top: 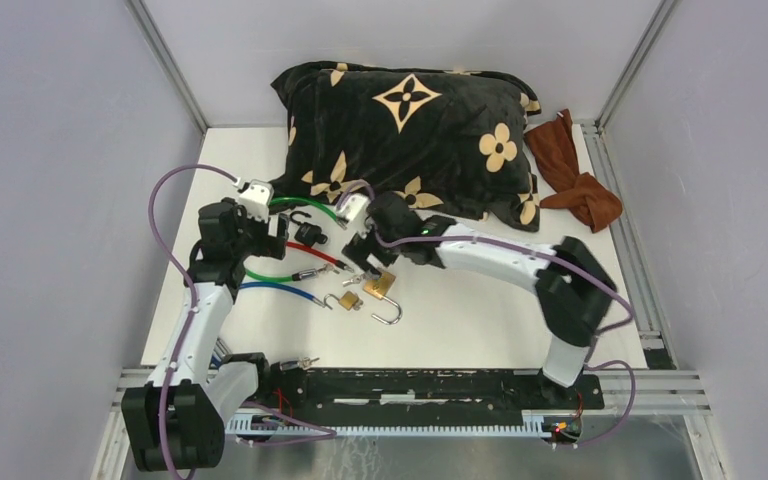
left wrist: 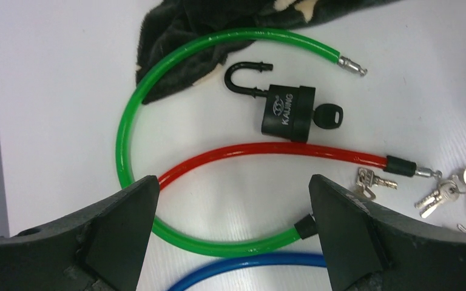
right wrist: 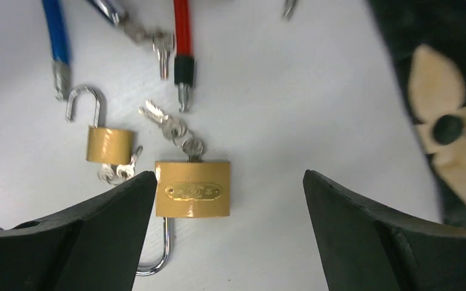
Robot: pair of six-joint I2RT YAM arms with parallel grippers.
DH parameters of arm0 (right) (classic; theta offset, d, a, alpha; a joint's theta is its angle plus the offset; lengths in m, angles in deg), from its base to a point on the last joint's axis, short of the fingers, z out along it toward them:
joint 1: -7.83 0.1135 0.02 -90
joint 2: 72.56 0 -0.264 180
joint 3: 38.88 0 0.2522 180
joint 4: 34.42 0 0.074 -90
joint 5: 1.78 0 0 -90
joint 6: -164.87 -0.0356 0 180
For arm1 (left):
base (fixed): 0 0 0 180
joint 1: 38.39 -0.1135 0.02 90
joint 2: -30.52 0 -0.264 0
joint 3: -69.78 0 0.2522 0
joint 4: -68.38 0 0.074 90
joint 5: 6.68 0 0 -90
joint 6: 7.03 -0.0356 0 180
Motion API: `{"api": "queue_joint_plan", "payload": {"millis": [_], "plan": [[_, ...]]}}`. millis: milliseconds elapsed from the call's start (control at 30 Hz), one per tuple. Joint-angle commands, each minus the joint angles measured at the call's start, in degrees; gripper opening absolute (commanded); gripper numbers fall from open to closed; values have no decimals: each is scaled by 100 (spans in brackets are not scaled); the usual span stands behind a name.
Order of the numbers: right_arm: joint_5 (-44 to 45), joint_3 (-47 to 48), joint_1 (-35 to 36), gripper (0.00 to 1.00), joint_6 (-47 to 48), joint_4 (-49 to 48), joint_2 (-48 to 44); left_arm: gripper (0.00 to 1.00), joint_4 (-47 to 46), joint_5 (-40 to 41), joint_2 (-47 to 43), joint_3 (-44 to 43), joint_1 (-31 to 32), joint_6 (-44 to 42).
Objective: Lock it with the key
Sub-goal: Pick up the lock from the center of the board.
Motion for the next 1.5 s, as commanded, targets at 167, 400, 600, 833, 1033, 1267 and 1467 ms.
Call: {"api": "queue_joint_plan", "payload": {"millis": [167, 400, 600, 833, 1033, 1267, 1467], "plan": [[239, 953, 542, 98, 286, 1863, 1601, 100, 602, -345, -73, -317, -10, -80], [344, 922, 597, 93, 140, 1884, 2009, 100, 562, -425, 14, -315, -12, -23], [261, 746, 597, 36, 64, 1800, 1871, 100, 581, -440, 59, -389, -13, -19], [284, 378, 514, 0, -339, 1153, 1150, 91, 1100, -795, 92, -766, -8, -34], [-602, -841, -32, 0, -1308, -320, 87, 73, 2228, -2030, 56, -1501, 50, -385], [-472, -2135, -399, 0, -2511, -1650, -921, 65, 4974, -1277, -128, -2431, 1833, -2106], [-384, -2975, -681, 0, -3683, -2593, -1618, 65, 4026, -101, -178, -2482, 4630, -1832]]}}
